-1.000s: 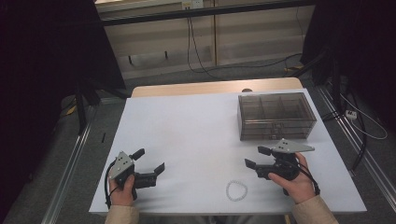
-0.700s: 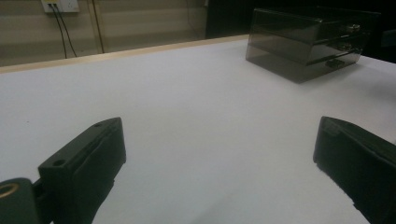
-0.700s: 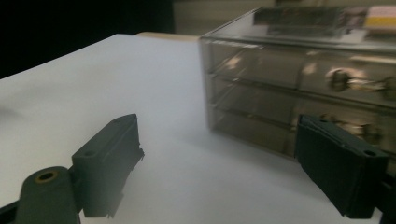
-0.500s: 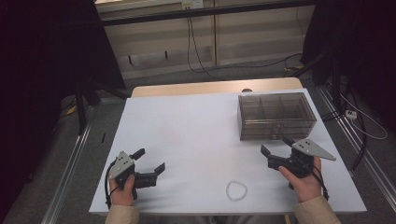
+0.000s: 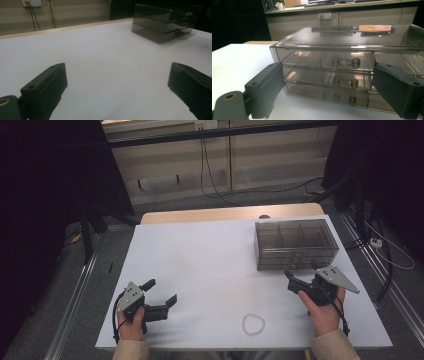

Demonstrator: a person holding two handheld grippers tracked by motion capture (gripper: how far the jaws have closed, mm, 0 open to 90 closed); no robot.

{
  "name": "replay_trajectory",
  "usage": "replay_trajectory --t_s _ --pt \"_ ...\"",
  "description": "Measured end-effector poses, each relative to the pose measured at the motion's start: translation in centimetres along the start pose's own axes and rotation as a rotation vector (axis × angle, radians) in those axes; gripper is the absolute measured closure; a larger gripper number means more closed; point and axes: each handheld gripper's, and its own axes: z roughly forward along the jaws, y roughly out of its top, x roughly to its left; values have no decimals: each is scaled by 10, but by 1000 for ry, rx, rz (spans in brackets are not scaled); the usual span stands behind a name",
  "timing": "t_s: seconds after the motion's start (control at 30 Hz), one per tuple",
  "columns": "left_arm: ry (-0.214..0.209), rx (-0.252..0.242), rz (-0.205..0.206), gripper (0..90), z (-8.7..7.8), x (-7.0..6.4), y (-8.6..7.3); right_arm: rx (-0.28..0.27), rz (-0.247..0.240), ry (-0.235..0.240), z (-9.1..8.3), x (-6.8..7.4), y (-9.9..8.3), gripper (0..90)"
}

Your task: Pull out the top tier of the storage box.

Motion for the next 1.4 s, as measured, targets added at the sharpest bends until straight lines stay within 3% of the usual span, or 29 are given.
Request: replay_trajectory --t_s 0.33,0.63,1.03,1.4 --pt "0 5 4 26 1 0 0 -3 -16 -92 13 -4 -3 139" --pt "-2 9 5 26 2 -1 0 -15 -41 -130 19 -4 -4 147" --pt "-1 18 15 26 3 -2 -1 -9 -46 -140 21 -5 -5 274" --pt "-5 17 17 26 4 -2 -1 -5 -56 -150 22 -5 -5 309"
